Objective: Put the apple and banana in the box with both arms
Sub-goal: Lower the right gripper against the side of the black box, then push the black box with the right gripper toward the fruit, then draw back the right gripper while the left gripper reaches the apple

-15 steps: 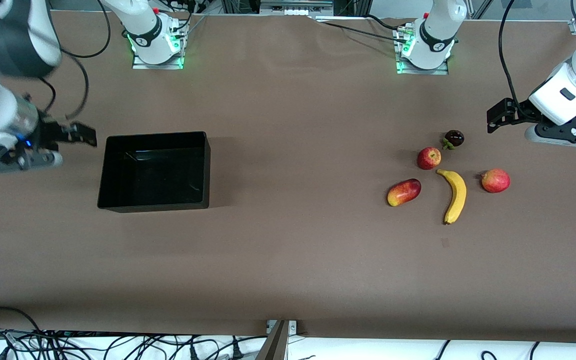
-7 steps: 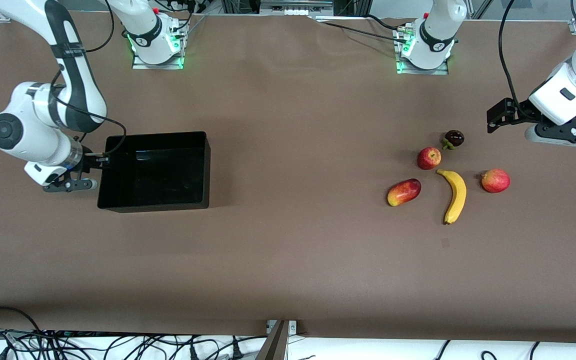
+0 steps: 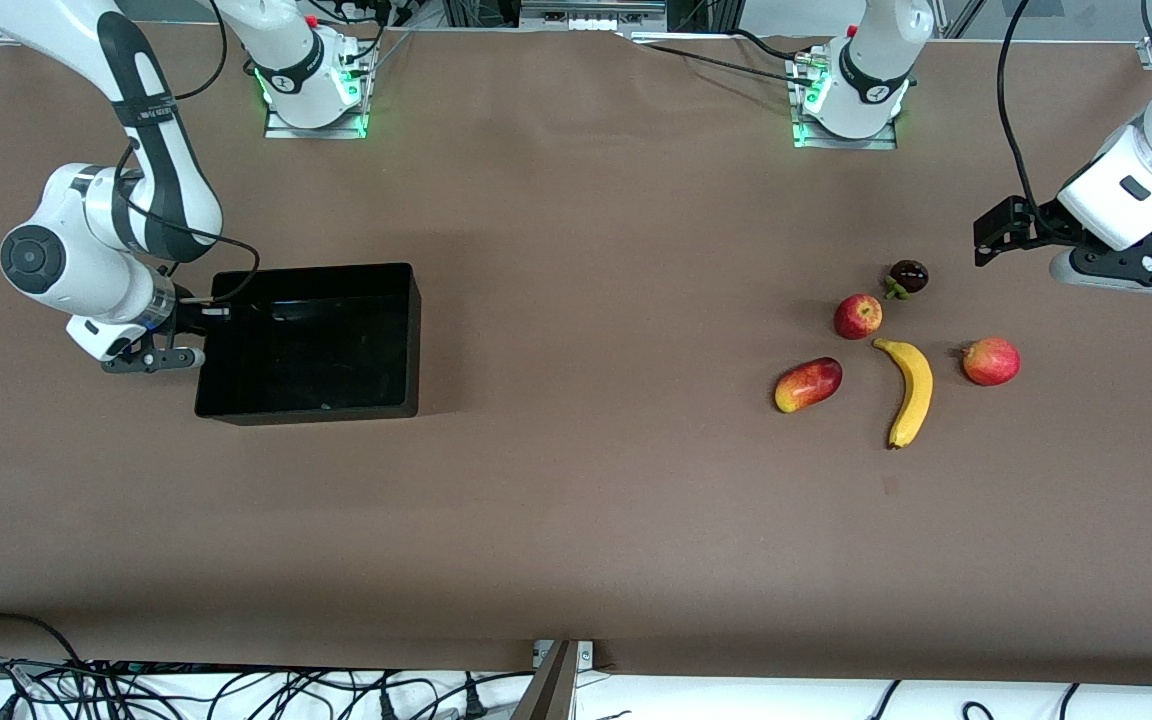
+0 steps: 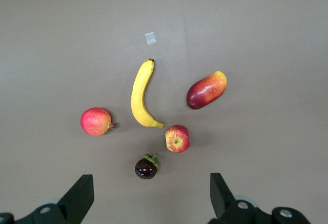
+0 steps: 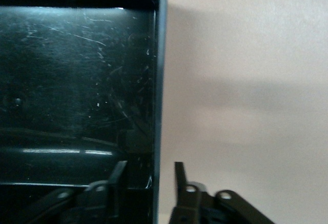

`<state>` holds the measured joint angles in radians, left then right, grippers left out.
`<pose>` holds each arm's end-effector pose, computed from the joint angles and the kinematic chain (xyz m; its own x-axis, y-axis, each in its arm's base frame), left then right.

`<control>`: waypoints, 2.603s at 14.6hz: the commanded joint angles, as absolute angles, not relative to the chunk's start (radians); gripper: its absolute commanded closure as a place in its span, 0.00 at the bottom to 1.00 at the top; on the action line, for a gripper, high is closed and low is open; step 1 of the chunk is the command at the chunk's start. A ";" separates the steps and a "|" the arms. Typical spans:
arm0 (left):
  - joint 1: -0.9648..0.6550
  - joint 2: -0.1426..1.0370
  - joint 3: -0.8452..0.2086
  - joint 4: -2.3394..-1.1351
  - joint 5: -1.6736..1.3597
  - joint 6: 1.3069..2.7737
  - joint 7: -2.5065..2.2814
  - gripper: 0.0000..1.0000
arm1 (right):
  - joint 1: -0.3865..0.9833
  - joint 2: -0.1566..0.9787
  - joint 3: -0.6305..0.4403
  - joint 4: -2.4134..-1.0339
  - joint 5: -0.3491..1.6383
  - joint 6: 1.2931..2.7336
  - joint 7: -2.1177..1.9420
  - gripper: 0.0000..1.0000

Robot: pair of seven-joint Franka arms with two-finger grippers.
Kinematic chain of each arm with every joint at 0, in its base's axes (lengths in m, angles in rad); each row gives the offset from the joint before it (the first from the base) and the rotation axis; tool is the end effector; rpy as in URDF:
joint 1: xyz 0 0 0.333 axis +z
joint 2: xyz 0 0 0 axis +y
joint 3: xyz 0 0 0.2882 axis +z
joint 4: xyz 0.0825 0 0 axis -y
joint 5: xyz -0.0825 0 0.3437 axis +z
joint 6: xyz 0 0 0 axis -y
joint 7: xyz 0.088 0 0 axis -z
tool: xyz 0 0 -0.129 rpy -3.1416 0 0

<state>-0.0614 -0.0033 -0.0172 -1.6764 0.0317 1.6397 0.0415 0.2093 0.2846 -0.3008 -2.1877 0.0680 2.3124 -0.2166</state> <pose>0.5142 -0.0366 0.5366 0.9919 -0.1219 -0.0347 -0.1230 -0.9920 -0.0302 0.5036 -0.0463 0.2330 0.9856 0.0791 -0.1492 0.0813 -0.9967 0.0085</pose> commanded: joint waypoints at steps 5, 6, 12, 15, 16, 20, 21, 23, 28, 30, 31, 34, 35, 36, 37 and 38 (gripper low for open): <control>-0.064 0.015 -0.021 -1.641 0.055 1.615 0.021 0.00 | 0.201 0.295 -0.287 -2.143 0.133 2.298 -0.264 1.00; -0.066 0.014 -0.021 -1.641 0.055 1.615 0.021 0.00 | 0.210 0.293 -0.285 -2.107 0.133 2.261 -0.265 1.00; -0.066 0.014 -0.021 -1.641 0.055 1.615 0.021 0.00 | 0.314 0.311 -0.174 -1.884 0.216 2.052 -0.091 1.00; -0.066 0.015 -0.021 -1.641 0.055 1.615 0.023 0.00 | 0.437 0.327 -0.126 -1.852 0.232 2.054 0.130 1.00; -0.066 0.014 -0.021 -1.641 0.055 1.615 0.023 0.00 | 0.486 0.342 -0.105 -1.845 0.256 2.065 0.197 1.00; -0.064 0.015 -0.020 -1.641 0.054 1.615 0.023 0.00 | 0.685 0.480 -0.091 -1.686 0.295 2.102 0.440 1.00; -0.064 0.017 -0.020 -1.641 0.054 1.615 0.025 0.00 | 0.719 0.518 -0.091 -1.639 0.295 2.102 0.496 1.00; -0.064 0.032 -0.020 -1.644 0.054 1.582 0.032 0.00 | 0.770 0.592 -0.091 -1.565 0.291 2.103 0.567 1.00; -0.052 0.115 -0.021 -1.647 0.054 1.470 0.037 0.00 | 0.839 0.689 -0.091 -1.534 0.287 2.198 0.589 1.00; -0.041 0.167 -0.021 -1.657 0.054 1.433 0.035 0.00 | 0.845 0.706 -0.091 -1.532 0.287 2.232 0.597 1.00; -0.041 0.190 -0.021 -1.664 0.054 1.427 0.026 0.00 | 0.845 0.709 -0.091 -1.532 0.285 2.240 0.597 1.00; -0.046 0.311 -0.023 -1.681 0.052 1.448 0.023 0.00 | 0.845 0.704 -0.092 -1.531 0.285 2.238 0.595 0.92; -0.046 0.330 -0.021 -1.716 0.046 1.513 0.021 0.00 | 0.845 0.698 -0.095 -1.529 0.285 2.235 0.600 0.14; -0.051 0.325 -0.023 -1.780 0.046 1.605 0.021 0.00 | 0.845 0.689 -0.100 -1.528 0.282 2.229 0.597 0.00; -0.052 0.319 -0.023 -1.848 0.046 1.708 0.020 0.00 | 0.842 0.661 -0.104 -1.528 0.279 2.221 0.597 0.00; -0.052 0.316 -0.023 -1.911 0.046 1.809 0.018 0.00 | 0.838 0.637 -0.123 -1.528 0.276 2.204 0.594 0.00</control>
